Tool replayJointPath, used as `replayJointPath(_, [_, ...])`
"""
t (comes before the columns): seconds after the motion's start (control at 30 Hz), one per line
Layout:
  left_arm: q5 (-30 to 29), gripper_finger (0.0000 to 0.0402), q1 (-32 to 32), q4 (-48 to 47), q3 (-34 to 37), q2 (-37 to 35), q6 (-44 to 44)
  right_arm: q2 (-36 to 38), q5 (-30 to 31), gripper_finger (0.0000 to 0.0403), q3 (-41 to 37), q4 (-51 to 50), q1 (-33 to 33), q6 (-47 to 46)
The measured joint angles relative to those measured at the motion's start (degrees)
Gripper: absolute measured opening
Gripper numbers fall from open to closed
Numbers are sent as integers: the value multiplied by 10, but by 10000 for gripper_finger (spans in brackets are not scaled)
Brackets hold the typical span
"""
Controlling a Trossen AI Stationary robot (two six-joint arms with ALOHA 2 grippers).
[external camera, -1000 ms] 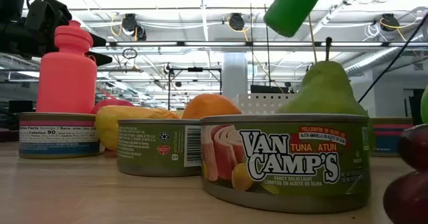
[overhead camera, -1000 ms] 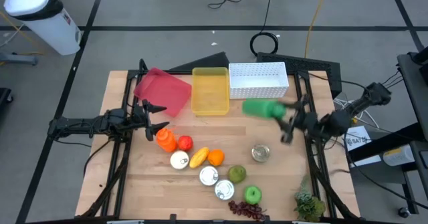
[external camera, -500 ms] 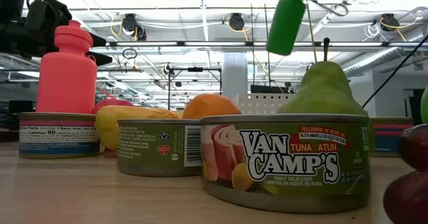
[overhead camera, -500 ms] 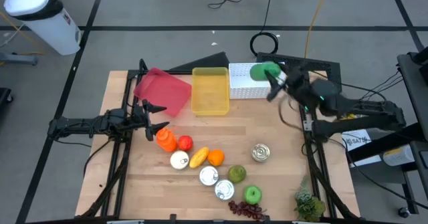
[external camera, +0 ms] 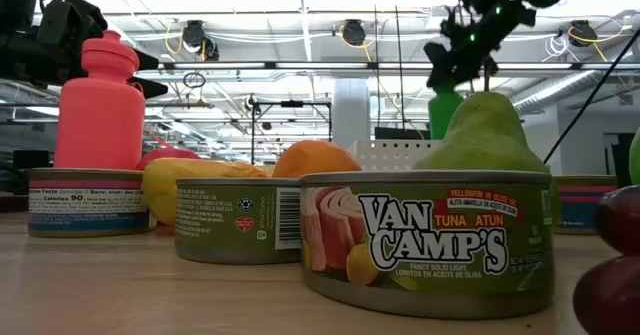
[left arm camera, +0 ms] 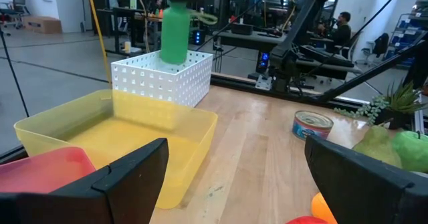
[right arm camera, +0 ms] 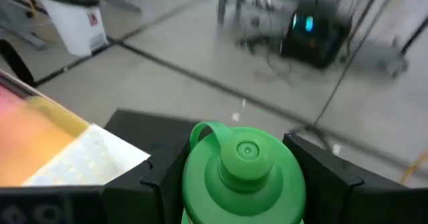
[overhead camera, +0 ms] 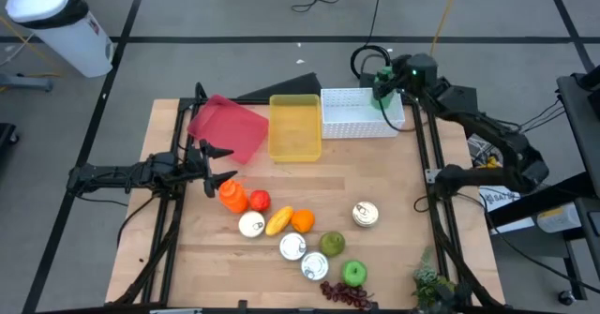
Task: Pick & Place Food Item
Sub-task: Put the green water bottle into the white bin
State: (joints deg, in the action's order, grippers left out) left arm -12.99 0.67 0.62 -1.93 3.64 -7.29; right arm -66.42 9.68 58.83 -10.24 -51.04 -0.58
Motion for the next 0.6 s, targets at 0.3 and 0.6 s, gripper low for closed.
replayJointPath(0.3, [0, 361, 0, 0, 0, 0, 0, -43, -66, 205, -58, 29, -45, -19])
replayJointPath(0.6, [0, 361, 0, 0, 0, 0, 0, -41, -66, 205, -170, 200, -45, -28])
